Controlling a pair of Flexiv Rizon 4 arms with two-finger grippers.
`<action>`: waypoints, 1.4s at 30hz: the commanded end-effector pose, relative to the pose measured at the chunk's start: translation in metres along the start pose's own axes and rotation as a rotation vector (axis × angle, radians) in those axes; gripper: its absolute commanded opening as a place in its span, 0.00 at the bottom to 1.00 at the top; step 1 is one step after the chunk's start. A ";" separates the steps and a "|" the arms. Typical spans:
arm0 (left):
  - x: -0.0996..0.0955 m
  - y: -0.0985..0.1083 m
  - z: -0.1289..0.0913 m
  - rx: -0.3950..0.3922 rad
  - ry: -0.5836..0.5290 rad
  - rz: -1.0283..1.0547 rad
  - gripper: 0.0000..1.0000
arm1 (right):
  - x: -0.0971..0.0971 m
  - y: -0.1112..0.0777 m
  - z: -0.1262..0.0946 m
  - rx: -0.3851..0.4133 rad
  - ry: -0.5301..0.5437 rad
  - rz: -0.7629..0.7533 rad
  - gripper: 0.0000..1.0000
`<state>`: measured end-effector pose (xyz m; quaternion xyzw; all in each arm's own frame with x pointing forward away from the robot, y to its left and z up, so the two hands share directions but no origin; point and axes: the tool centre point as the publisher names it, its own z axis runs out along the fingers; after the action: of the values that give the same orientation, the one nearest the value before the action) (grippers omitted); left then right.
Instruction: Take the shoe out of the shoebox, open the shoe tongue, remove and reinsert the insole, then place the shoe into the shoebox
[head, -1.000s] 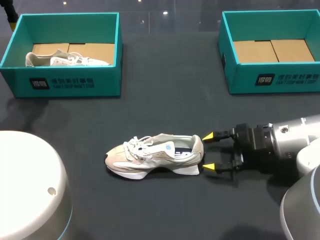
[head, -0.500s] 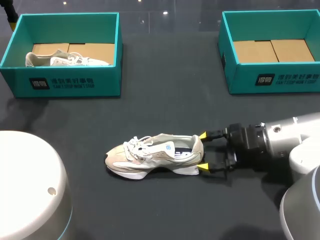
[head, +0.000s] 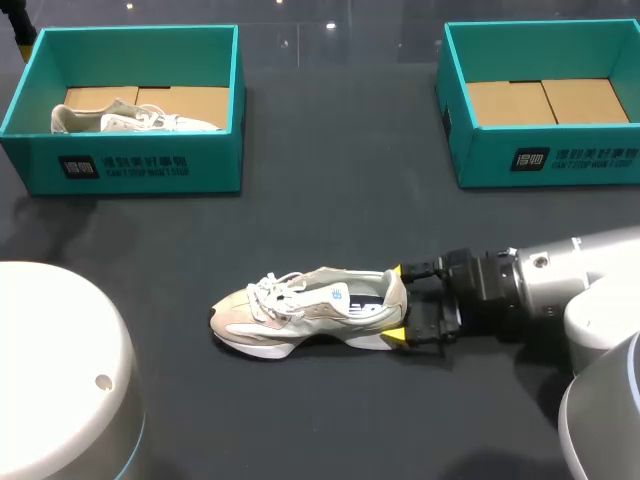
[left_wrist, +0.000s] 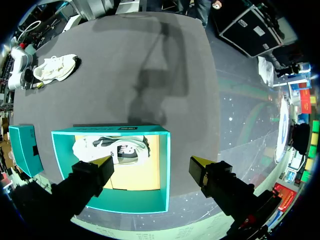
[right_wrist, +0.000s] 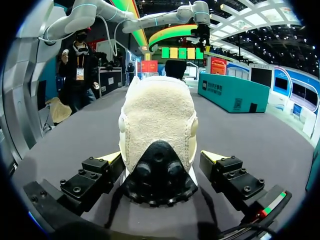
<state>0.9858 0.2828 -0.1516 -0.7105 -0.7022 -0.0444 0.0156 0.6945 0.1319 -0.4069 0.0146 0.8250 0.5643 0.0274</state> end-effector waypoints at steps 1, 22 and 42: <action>0.001 -0.001 0.000 -0.002 0.002 0.001 1.00 | -0.001 0.001 0.007 0.001 0.000 0.003 1.00; 0.001 -0.001 0.000 -0.002 0.002 0.001 1.00 | -0.003 -0.001 0.027 -0.016 0.047 0.011 1.00; 0.001 -0.001 0.000 -0.002 0.002 0.001 1.00 | 0.001 -0.001 0.027 -0.012 0.045 0.009 0.00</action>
<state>0.9858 0.2828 -0.1516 -0.7105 -0.7022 -0.0444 0.0156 0.6956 0.1540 -0.4158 0.0042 0.8197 0.5728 0.0054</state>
